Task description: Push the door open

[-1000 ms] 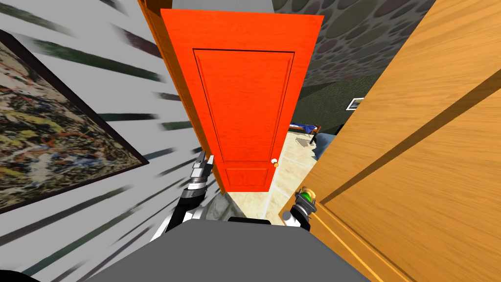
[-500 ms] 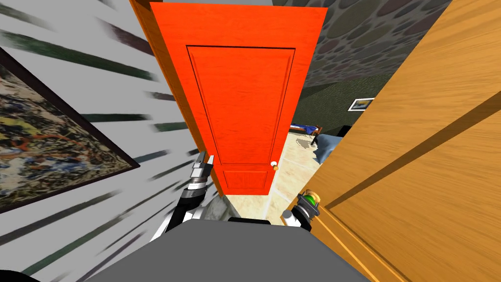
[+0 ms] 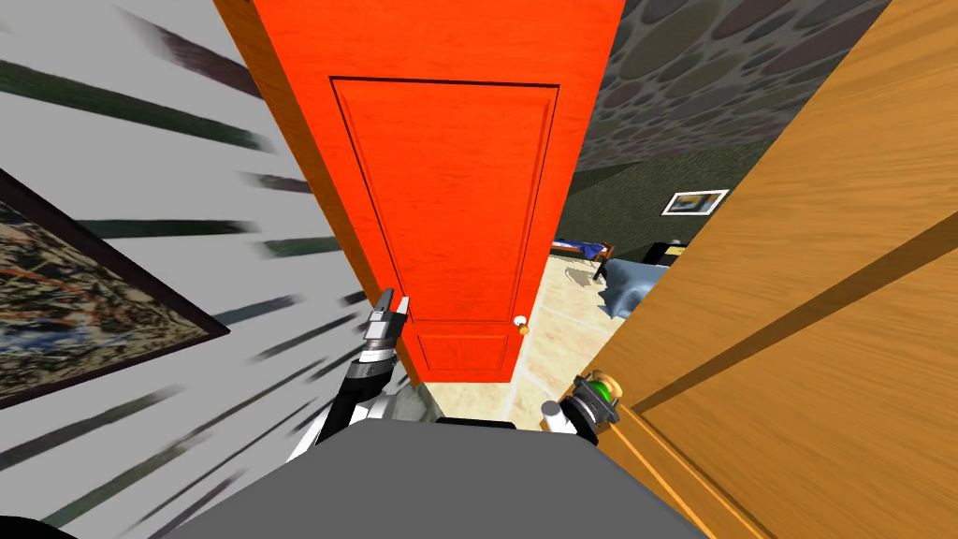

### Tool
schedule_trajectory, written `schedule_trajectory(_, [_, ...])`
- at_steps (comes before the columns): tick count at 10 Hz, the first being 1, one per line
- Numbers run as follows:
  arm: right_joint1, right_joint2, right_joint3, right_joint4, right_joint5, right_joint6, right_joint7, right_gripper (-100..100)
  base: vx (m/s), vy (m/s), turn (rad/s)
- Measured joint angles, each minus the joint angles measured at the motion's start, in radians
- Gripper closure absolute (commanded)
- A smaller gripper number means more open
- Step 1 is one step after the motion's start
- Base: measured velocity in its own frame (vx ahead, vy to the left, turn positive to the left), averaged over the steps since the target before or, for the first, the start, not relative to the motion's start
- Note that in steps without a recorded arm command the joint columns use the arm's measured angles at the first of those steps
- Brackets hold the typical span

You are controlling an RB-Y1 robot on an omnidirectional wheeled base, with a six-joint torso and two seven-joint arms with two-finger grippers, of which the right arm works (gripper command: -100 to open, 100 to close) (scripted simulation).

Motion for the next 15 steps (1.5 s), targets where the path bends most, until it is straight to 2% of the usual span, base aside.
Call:
schedule_trajectory(2, [0.001,-0.002,-0.021,-0.001,-0.023,-0.016,0.014,100,0.035,-0.207,0.141])
schedule_trajectory(4, [-0.027,-0.023,-0.041,0.041,-0.044,-0.051,0.007,100,0.066,-0.231,0.154])
schedule_trajectory(5, [-0.036,-0.025,-0.058,0.045,-0.059,-0.072,0.014,100,0.071,-0.164,0.112])
schedule_trajectory(6, [-0.03,-0.025,-0.071,0.023,-0.071,-0.08,0.028,100,0.032,-0.144,0.146])
schedule_trajectory(7, [-0.017,-0.02,-0.09,-0.021,-0.09,-0.075,0.056,100,0.004,-0.111,0.048])
schedule_trajectory(8, [-0.037,-0.032,-0.097,0.011,-0.095,-0.094,0.052,100,-0.003,-0.071,0.075])
schedule_trajectory(11, [-0.063,-0.044,-0.122,0.07,-0.118,-0.142,0.036,100,0.023,-0.089,0.115])
schedule_trajectory(12, [-0.075,-0.049,-0.141,0.082,-0.137,-0.159,0.043,100,0.027,-0.107,0.084])
schedule_trajectory(13, [-0.062,-0.037,-0.15,0.045,-0.146,-0.159,0.062,100,0.022,-0.098,0.053])
schedule_trajectory(15, [-0.089,-0.063,-0.17,0.104,-0.162,-0.192,0.045,100,0.019,-0.084,0.073])
